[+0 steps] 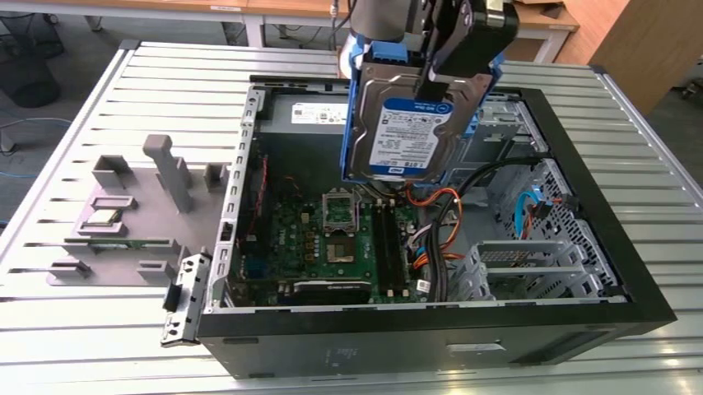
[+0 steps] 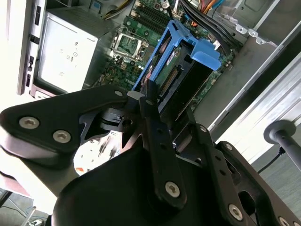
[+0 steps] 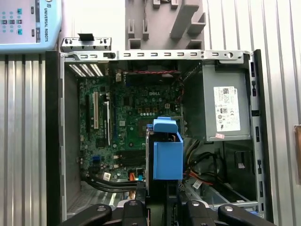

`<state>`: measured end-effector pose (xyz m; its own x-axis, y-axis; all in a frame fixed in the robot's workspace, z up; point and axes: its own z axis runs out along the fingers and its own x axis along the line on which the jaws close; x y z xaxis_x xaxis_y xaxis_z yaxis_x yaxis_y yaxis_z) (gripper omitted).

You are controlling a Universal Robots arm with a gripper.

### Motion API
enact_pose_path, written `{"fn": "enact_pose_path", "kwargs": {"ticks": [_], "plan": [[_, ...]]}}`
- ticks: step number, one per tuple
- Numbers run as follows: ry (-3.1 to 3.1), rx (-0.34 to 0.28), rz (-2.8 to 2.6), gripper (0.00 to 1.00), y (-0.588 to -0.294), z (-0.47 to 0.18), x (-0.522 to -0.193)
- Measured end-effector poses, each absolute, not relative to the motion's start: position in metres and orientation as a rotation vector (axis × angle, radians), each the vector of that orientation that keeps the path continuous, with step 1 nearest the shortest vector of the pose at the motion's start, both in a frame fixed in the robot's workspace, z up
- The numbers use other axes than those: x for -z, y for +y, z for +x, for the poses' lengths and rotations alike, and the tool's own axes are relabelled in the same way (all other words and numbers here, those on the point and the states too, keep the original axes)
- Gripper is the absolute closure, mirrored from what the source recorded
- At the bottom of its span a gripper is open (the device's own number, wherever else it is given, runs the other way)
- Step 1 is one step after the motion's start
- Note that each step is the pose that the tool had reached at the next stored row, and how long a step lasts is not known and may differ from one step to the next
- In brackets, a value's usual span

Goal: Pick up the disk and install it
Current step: 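Pick up the disk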

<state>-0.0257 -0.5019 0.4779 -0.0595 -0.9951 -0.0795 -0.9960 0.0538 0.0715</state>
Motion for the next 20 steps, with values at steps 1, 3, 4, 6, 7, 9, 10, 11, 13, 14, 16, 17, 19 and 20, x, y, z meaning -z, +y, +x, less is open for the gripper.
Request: {"fn": "enact_pose_path", "kwargs": {"ticks": [1, 3, 4, 6, 7, 9, 10, 11, 13, 14, 16, 17, 19, 20], "plan": [[2.274, -0.167, -2.148, 0.65, -0.5024, -0.0257, -0.4779], [2.274, -0.167, -2.148, 0.65, -0.5026, -0.0257, -0.4779], [2.274, -0.167, -2.148, 0.65, -0.5027, -0.0256, -0.4779], [2.274, -0.167, -2.148, 0.65, -0.5028, -0.0256, -0.4779], [2.274, -0.167, -2.148, 0.65, -0.5028, -0.0256, -0.4779], [2.274, -0.167, -2.149, 0.65, -0.5029, -0.0248, -0.4779], [2.274, -0.167, -2.148, 0.65, -0.5029, -0.0247, -0.4779], [2.274, -0.167, -2.148, 0.65, -0.5029, -0.0244, -0.4779], [2.274, -0.167, -2.149, 0.65, -0.5029, -0.023, -0.4779], [2.274, -0.167, -2.149, 0.65, -0.5029, -0.0224, -0.4779], [2.274, -0.167, -2.149, 0.65, -0.5028, -0.0215, -0.4779], [2.274, -0.167, -2.148, 0.65, -0.5028, -0.0213, -0.4779], [2.274, -0.167, -2.148, 0.65, -0.5028, -0.0209, -0.4779], [2.274, -0.167, -2.149, 0.65, -0.5028, -0.0206, -0.4779]]}}
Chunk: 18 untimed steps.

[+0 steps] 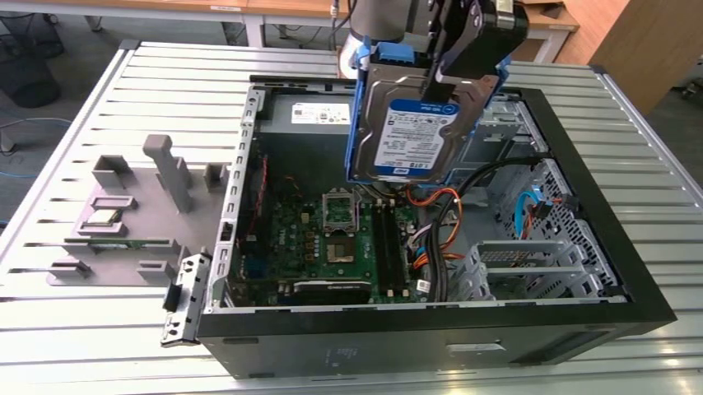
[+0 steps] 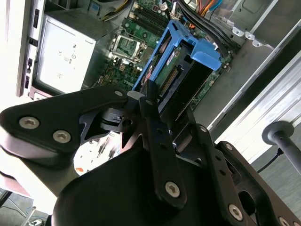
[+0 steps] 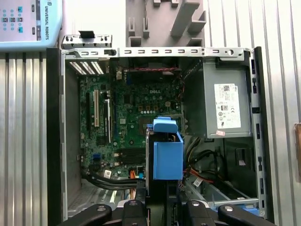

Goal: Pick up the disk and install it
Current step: 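Pick up the disk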

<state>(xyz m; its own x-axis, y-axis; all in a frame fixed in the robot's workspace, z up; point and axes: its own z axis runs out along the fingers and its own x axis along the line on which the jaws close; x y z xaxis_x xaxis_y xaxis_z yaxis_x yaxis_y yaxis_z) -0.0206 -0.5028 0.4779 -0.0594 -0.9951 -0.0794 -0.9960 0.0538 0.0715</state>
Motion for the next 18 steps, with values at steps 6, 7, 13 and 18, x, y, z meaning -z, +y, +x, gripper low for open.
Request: {"fn": "enact_pose_path", "kwargs": {"ticks": [6, 7, 13, 18], "plan": [[2.274, -0.167, -2.148, 0.65, -0.503, -0.018, -0.478], [2.274, -0.167, -2.148, 0.65, -0.503, -0.017, -0.478], [2.274, -0.167, -2.149, 0.65, -0.503, -0.014, -0.478], [2.274, -0.167, -2.149, 0.65, -0.503, -0.01, -0.478]]}}
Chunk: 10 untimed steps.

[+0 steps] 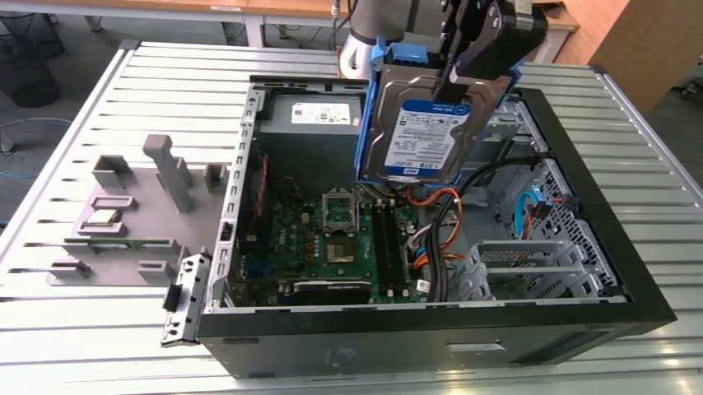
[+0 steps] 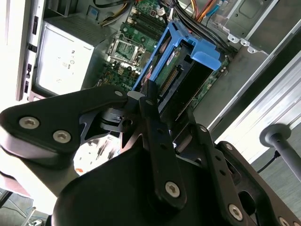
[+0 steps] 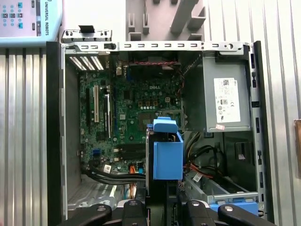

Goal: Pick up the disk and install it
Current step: 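Pick up the disk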

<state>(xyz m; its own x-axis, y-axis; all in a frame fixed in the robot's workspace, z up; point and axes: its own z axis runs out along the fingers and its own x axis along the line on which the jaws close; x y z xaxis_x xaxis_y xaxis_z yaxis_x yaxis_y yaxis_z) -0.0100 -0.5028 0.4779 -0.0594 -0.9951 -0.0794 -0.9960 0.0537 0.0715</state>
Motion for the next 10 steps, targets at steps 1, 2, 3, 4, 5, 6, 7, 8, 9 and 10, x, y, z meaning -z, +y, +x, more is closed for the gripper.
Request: {"fn": "enact_pose_path", "kwargs": {"ticks": [1, 2, 3, 4, 5, 6, 7, 8, 9, 10], "plan": [[2.274, -0.167, -2.148, 0.65, -0.5028, -0.0092, -0.4779], [2.274, -0.167, -2.148, 0.65, -0.5028, -0.0084, -0.4779], [2.274, -0.167, -2.148, 0.65, -0.5028, -0.0075, -0.4779], [2.274, -0.167, -2.148, 0.65, -0.5028, -0.0068, -0.4779], [2.274, -0.167, -2.148, 0.65, -0.5028, -0.006, -0.4779], [2.274, -0.167, -2.148, 0.65, -0.5028, -0.0052, -0.4779], [2.274, -0.167, -2.148, 0.65, -0.5028, -0.0045, -0.4779], [2.274, -0.167, -2.148, 0.65, -0.5028, -0.0037, -0.4779], [2.274, -0.167, -2.148, 0.65, -0.5028, -0.003, -0.4779], [2.274, -0.167, -2.148, 0.65, -0.5028, -0.0022, -0.4779]]}}
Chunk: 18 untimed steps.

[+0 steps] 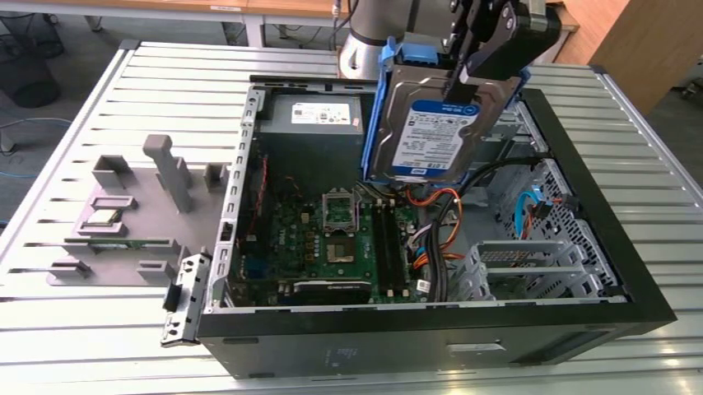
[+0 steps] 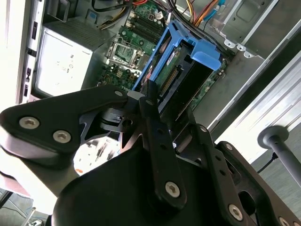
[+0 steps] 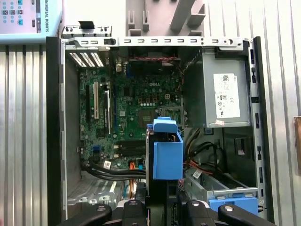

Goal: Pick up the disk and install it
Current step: 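Pick up the disk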

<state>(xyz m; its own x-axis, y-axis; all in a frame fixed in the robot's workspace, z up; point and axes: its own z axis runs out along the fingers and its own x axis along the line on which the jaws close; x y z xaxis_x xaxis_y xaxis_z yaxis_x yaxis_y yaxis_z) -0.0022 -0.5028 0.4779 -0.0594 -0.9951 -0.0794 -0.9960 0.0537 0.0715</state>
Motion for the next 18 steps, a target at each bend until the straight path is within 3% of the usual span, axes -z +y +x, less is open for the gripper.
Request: {"fn": "enact_pose_path", "kwargs": {"ticks": [18], "plan": [[2.274, -0.167, -2.148, 0.65, -0.5028, 0.0062, -0.4778]]}}
